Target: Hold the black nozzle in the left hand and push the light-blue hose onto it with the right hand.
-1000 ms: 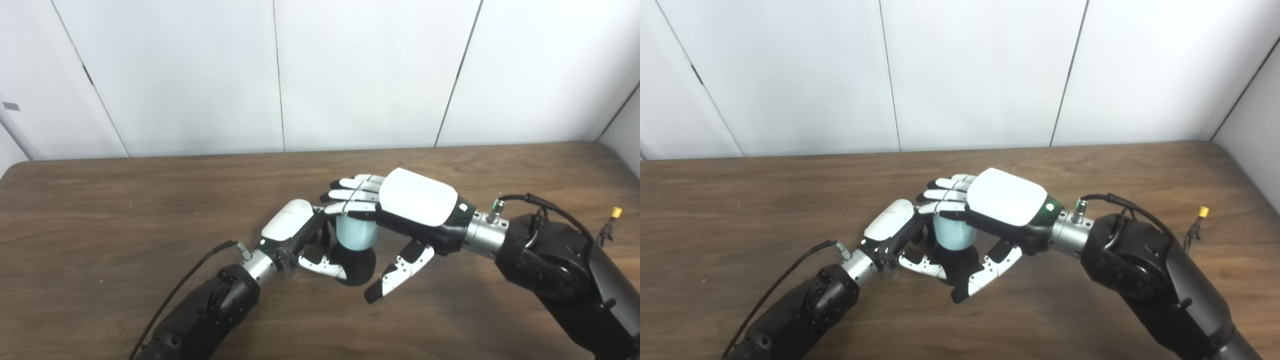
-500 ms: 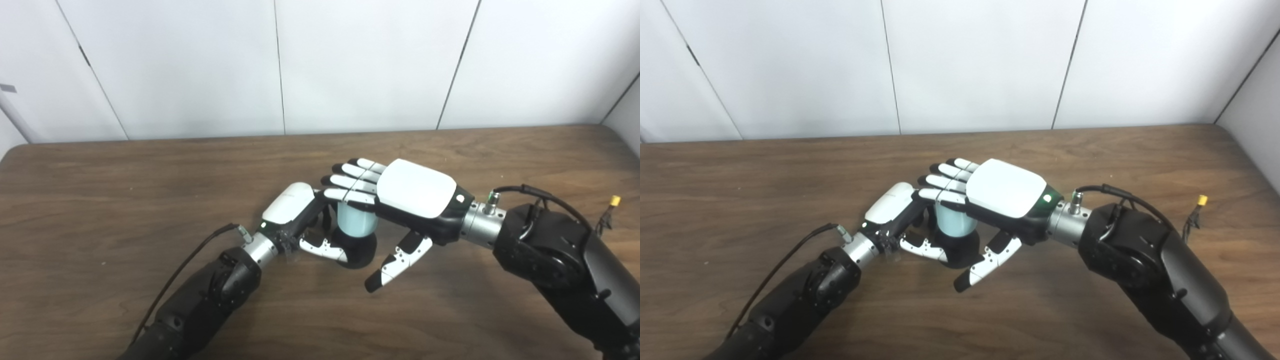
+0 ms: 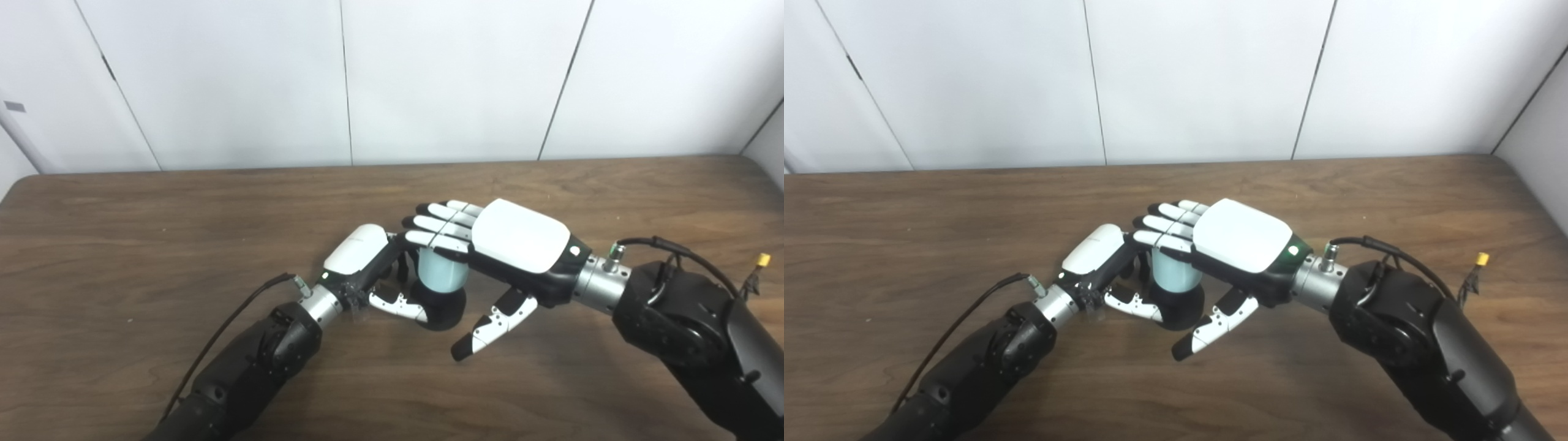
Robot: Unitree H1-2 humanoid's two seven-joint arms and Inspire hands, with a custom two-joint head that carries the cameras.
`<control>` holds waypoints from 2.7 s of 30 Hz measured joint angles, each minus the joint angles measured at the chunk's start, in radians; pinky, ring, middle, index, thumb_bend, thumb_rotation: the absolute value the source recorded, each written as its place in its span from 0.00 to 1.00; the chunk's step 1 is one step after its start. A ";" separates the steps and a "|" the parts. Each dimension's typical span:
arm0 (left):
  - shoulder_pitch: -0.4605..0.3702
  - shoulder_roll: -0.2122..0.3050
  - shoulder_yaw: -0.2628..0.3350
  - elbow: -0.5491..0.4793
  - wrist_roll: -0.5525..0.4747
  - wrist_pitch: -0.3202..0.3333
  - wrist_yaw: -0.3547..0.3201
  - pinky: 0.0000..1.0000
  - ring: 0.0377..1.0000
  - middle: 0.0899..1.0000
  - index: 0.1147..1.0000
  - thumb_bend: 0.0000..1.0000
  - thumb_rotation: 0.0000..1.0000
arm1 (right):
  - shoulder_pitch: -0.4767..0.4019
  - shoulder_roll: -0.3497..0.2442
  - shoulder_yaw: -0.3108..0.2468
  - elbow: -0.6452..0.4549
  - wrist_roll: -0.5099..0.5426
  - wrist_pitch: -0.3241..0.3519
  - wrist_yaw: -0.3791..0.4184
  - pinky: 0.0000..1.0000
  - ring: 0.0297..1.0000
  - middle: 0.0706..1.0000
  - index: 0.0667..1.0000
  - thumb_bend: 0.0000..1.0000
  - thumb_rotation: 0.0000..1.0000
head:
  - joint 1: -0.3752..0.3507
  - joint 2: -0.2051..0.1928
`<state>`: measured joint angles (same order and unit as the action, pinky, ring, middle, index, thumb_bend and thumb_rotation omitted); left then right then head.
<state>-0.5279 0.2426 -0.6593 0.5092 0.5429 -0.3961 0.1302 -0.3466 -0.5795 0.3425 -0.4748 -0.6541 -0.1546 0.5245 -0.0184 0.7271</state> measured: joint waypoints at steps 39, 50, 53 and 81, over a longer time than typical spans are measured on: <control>0.002 -0.005 0.015 0.000 -0.006 0.000 -0.018 0.37 0.38 0.45 0.45 0.50 0.00 | 0.163 0.488 -0.542 0.245 0.856 0.575 -0.350 0.44 0.61 0.72 0.70 0.64 0.19 | 0.003 -0.011; 0.045 -0.010 0.078 -0.039 0.013 0.028 -0.025 0.36 0.38 0.43 0.45 0.50 0.00 | 0.218 0.518 -0.500 0.245 0.860 0.581 -0.412 0.44 0.61 0.76 0.75 0.60 0.16 | 0.009 -0.014; 0.060 -0.018 0.109 -0.049 0.025 0.031 -0.028 0.41 0.41 0.44 0.45 0.50 0.00 | 0.235 0.532 -0.492 0.245 0.867 0.581 -0.414 0.48 0.61 0.77 0.78 0.62 0.19 | 0.011 -0.015; 0.340 -0.146 0.586 -0.390 -0.530 0.350 -0.261 0.63 0.72 0.76 0.79 0.76 0.28 | 0.253 0.563 -0.472 0.307 0.852 0.514 -0.466 0.44 0.56 0.75 0.75 0.49 0.20 | 0.025 -0.012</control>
<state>-0.1879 0.0962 -0.0731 0.1197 0.0129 -0.0462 -0.1310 -0.0935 -0.0162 -0.1292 -0.1678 0.1977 0.3598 0.0587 0.0061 0.7148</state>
